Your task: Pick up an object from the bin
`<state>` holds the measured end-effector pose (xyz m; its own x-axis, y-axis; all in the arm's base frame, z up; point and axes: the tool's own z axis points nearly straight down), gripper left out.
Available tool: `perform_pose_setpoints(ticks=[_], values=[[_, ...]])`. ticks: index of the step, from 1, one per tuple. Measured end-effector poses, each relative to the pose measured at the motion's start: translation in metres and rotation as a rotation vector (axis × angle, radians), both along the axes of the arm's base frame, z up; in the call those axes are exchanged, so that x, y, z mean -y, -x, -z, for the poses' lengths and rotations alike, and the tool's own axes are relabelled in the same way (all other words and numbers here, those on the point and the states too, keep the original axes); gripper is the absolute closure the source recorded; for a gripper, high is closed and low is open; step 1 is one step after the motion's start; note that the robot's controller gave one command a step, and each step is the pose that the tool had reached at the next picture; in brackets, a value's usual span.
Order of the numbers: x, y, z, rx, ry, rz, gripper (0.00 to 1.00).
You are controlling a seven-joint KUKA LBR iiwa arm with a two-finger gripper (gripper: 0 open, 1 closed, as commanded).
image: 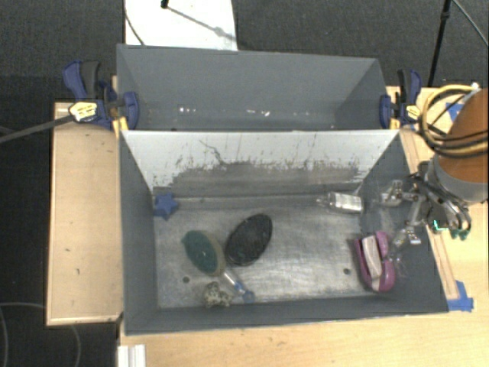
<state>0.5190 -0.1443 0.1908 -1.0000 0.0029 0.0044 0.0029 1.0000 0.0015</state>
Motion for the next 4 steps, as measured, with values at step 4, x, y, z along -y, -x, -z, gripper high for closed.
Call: perform_pose_setpoints(ticks=[4], values=[[-0.236,-0.049,0.118,0.011,0.001,0.006,0.0]])
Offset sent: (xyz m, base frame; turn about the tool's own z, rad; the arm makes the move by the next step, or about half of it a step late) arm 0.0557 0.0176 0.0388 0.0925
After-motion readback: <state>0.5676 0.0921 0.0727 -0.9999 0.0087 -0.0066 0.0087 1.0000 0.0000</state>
